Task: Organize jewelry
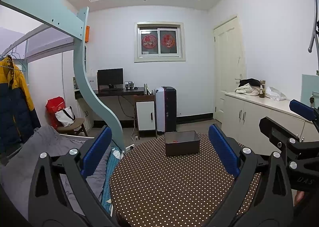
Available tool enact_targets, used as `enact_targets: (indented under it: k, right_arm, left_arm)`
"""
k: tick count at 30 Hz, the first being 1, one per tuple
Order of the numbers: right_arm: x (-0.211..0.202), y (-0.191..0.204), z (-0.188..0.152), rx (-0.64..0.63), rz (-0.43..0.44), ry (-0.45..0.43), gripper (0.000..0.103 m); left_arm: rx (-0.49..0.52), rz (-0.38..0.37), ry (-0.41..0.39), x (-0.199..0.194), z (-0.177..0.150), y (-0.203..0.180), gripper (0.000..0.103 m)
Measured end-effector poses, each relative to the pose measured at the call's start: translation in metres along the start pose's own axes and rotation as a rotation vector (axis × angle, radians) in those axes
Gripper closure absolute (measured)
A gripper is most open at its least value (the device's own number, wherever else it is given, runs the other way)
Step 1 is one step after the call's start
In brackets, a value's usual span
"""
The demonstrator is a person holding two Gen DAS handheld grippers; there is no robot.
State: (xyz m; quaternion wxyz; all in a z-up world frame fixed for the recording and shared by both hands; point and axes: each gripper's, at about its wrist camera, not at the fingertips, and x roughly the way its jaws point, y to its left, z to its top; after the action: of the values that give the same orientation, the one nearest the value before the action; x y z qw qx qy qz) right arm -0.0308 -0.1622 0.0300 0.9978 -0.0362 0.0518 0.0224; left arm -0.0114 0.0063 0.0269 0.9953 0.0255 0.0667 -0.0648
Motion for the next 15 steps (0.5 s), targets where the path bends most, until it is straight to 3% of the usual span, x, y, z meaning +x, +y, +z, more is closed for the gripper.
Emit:
enact_targets:
  k: [15]
  right_arm:
    - [0.012,-0.001,-0.005,0.019,-0.007,0.025,0.008]
  left_arm:
    - [0.015,0.006,0.020,0.010,-0.002,-0.007,0.007]
